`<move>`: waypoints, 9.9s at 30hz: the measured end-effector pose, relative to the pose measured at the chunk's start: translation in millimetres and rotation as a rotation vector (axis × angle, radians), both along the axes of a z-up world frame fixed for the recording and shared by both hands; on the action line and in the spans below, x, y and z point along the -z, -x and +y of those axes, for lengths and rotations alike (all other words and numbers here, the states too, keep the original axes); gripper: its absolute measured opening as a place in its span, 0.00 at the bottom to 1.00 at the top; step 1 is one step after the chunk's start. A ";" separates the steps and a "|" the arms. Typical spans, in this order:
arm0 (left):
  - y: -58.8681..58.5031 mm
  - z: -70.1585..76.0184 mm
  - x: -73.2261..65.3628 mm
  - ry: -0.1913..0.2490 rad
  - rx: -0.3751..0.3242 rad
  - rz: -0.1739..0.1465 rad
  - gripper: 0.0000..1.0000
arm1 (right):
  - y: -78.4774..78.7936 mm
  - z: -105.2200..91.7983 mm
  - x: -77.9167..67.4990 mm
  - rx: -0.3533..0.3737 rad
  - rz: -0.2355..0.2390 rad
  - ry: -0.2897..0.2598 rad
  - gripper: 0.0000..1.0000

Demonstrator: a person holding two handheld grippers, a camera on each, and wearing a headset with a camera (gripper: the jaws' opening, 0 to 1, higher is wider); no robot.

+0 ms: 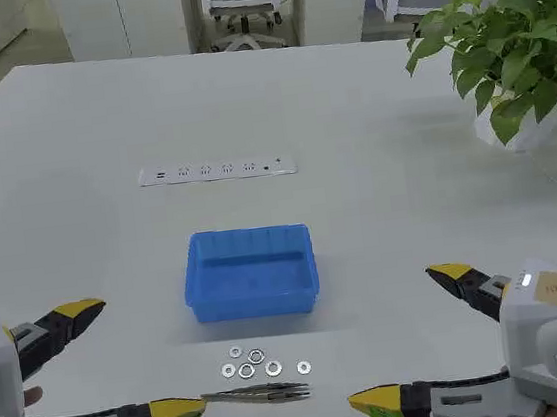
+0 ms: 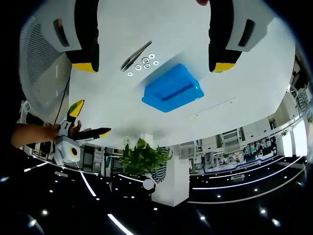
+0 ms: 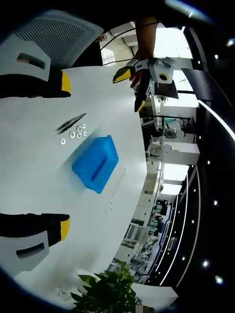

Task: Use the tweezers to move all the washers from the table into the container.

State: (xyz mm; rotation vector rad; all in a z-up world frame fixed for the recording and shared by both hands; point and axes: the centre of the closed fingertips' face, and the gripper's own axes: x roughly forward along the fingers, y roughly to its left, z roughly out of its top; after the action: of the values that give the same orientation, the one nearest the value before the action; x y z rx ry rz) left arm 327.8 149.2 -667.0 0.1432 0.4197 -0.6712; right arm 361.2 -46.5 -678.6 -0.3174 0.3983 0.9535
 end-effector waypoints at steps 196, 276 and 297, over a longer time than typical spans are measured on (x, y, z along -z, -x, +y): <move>-12.0 -29.6 139.2 -0.568 0.729 0.320 0.07 | 17.8 95.3 127.1 -0.787 0.072 0.419 0.16; -6.3 -105.8 24.9 -0.419 0.820 0.123 0.06 | 28.9 120.9 98.0 -0.707 0.102 0.239 0.12; -2.9 -104.9 31.6 -0.397 0.837 0.123 0.05 | 29.7 119.3 96.1 -0.702 0.102 0.231 0.12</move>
State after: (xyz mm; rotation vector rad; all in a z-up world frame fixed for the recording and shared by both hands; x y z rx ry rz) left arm 330.7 44.3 -698.6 0.6808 0.6126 -1.4182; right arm 331.5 72.8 -774.8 -0.6440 0.5036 1.6189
